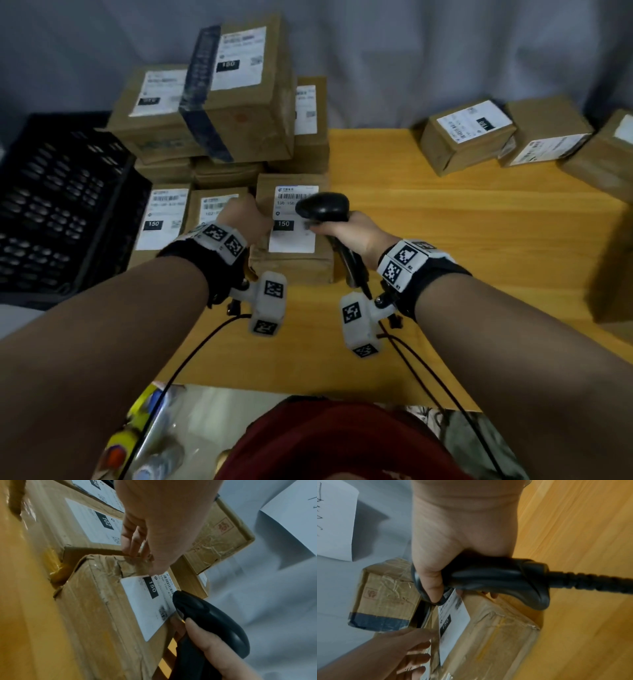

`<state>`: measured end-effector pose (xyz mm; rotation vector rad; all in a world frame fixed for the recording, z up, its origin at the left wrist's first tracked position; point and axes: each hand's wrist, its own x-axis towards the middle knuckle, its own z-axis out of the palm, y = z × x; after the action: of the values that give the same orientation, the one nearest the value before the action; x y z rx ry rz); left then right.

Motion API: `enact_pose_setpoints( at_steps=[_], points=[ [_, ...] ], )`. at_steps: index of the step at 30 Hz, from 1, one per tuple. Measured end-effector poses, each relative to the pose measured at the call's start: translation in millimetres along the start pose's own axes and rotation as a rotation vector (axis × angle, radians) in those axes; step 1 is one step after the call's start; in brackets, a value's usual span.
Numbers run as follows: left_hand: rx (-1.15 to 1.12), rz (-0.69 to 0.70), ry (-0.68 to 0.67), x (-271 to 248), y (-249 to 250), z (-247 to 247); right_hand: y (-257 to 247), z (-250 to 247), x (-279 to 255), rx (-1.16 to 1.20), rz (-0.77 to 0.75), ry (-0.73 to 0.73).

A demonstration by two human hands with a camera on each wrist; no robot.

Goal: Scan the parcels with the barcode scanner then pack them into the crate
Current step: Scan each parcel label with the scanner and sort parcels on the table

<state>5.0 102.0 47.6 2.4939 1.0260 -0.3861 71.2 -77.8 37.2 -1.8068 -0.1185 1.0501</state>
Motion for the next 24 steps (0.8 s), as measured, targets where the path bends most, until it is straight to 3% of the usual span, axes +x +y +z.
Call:
enact_pose_setpoints(
  at_steps=[5, 10, 19, 24],
  points=[
    [-0.056, 0.024, 0.047, 6.6, 4.6, -0.1, -1.3, 0.7, 1.3, -0.053, -0.018, 0.002],
    [-0.179, 0.162, -0.018, 13.3, 42.8, 4.0, -0.7, -46.8, -13.5, -0.016, -0.041, 0.184],
    [-0.154, 0.411, -0.139, 5.0, 167.4, 35.2, 20.5, -183.5, -58.6, 0.203, -0.074, 0.587],
    [-0.167, 0.440, -0.133, 17.1, 254.1, 51.2, 15.6, -248.3, -66.0, 0.202, -0.104, 0.660]
  ],
)
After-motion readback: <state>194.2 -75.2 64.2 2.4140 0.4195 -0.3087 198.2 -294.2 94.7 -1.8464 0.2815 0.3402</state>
